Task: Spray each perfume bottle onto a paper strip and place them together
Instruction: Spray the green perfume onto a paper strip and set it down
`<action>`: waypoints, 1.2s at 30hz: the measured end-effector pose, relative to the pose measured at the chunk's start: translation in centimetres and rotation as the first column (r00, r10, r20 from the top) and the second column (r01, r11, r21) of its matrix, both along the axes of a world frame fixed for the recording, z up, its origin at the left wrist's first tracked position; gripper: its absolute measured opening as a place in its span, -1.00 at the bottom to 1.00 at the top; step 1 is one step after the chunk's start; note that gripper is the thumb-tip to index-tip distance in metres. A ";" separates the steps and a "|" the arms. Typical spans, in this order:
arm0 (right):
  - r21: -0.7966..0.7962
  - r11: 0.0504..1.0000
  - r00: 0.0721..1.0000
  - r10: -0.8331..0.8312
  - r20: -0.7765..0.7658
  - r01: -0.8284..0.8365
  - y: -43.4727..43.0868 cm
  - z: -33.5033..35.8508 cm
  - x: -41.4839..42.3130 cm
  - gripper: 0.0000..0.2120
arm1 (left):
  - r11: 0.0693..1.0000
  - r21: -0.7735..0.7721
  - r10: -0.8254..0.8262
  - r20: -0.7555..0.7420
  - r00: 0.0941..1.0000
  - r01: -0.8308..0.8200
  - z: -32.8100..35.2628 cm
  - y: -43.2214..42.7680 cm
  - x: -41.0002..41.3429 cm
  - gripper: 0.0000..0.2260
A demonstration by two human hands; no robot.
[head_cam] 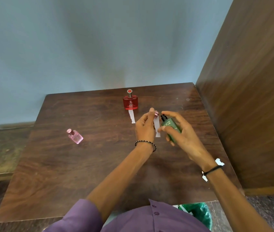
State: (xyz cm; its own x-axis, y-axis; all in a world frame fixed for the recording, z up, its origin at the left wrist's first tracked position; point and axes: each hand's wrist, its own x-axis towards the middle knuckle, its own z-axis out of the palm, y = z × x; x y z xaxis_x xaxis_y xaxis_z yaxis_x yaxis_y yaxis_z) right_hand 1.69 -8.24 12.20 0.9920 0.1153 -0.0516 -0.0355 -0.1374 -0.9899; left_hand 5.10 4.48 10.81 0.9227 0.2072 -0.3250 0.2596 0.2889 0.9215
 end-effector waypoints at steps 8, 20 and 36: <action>-0.487 0.870 0.966 0.053 0.251 0.078 1.1 -0.8 0.4 -0.53 | 0.997 -0.005 0.080 0.003 0.997 -0.080 0.0 -0.8 -0.1 -0.74; -0.468 0.871 0.949 0.009 0.316 0.147 1.8 -2.1 0.6 -0.51 | 0.986 -0.140 0.086 -0.004 0.996 -0.086 0.8 -1.6 -0.3 -0.73; -0.381 0.909 0.942 -0.037 0.333 0.170 1.7 -2.2 0.6 -0.64 | 0.979 -0.197 0.055 0.001 0.998 -0.053 0.8 -1.6 0.0 -0.73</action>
State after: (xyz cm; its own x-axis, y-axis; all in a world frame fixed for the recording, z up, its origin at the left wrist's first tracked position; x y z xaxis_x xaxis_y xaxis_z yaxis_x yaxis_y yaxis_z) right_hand 2.24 -6.56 10.01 0.9691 0.0466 0.2422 0.2290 -0.5348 -0.8134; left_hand 5.06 2.92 11.58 0.9143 0.1895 -0.3581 0.2325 0.4783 0.8468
